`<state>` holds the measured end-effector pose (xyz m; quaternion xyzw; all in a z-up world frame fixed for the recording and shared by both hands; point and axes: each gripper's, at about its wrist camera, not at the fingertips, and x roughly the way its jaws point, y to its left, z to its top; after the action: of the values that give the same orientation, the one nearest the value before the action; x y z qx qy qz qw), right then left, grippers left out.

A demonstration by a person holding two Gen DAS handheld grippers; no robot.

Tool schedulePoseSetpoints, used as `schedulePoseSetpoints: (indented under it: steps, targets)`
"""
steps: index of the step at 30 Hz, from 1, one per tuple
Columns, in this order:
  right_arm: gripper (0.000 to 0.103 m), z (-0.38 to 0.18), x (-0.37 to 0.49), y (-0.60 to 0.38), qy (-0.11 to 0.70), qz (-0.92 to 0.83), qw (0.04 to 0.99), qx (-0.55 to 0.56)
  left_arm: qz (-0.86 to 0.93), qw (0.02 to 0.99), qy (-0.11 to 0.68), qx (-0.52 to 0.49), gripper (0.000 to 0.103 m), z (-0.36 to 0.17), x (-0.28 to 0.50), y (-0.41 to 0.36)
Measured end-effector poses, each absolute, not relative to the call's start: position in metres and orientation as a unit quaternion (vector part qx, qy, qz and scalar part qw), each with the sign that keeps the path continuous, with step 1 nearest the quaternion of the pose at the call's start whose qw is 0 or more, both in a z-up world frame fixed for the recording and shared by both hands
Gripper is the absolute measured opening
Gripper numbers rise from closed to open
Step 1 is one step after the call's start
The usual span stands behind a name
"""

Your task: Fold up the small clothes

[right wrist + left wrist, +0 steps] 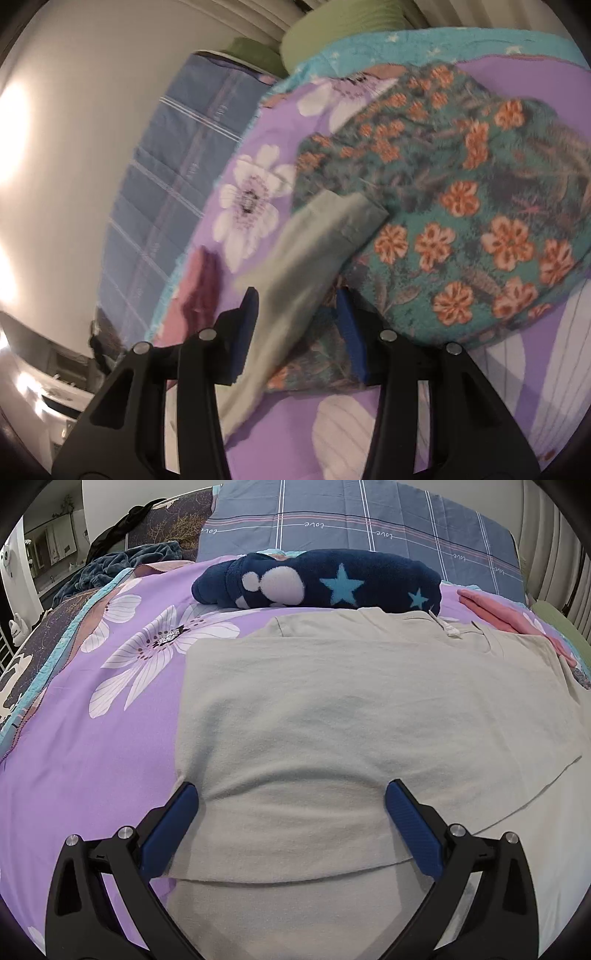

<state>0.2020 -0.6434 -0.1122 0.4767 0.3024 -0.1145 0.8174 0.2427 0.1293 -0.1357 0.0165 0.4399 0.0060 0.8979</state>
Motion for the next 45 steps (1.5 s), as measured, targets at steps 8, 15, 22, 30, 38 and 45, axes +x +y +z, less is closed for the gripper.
schedulePoseSetpoints:
  steps: [8,15,22,30,38,45]
  targets:
    - [0.004,-0.095,0.214,-0.627,0.253,-0.143,0.842,0.455,0.006,0.899,0.438,0.016,0.102,-0.135,0.242,0.129]
    - [0.004,-0.030,0.242,-0.470,0.247,0.051,0.905,0.342,-0.003,0.906,0.422,0.020,0.088,-0.127,0.237,0.126]
    - [0.011,-0.056,0.243,-0.217,0.338,0.284,0.884,0.156,-0.120,0.918,0.378,-0.018,0.083,-0.091,0.211,0.096]
    - [0.030,-0.137,0.220,-0.160,0.451,0.297,0.837,0.086,-0.264,0.865,0.416,-0.099,0.083,-0.106,0.218,0.059]
    - [0.035,-0.139,0.207,-0.183,0.443,0.282,0.845,0.104,-0.287,0.840,0.451,-0.089,0.050,-0.116,0.239,0.018]
    - [0.036,-0.142,0.202,-0.200,0.431,0.307,0.836,0.147,-0.239,0.847,0.475,-0.018,0.048,-0.122,0.242,-0.008]
